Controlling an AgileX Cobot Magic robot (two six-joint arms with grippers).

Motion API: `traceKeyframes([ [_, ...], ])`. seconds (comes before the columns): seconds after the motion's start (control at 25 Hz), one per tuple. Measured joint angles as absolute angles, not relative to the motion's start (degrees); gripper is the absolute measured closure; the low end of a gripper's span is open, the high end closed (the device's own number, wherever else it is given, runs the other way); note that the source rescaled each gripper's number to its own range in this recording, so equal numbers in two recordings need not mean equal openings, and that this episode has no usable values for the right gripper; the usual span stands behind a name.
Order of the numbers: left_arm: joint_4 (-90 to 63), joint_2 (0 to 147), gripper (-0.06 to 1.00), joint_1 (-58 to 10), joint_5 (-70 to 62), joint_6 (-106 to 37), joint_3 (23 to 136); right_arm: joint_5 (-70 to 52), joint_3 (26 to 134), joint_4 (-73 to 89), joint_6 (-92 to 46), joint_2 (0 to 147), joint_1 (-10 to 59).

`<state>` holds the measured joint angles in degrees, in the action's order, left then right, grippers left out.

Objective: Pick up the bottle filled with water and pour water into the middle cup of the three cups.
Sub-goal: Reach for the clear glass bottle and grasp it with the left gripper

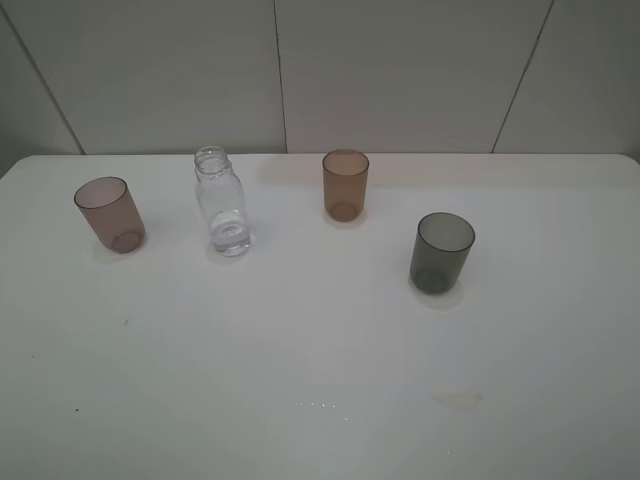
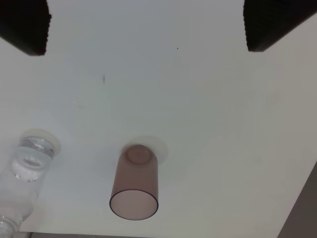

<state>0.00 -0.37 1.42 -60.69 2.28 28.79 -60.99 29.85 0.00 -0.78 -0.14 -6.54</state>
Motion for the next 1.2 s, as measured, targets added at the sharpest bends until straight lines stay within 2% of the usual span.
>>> traceKeyframes([
  [1.2, -0.9, -0.4, -0.06, 1.4, -60.6, 1.2, 28.8, -61.0, 29.8, 0.0, -0.8, -0.1, -6.5],
])
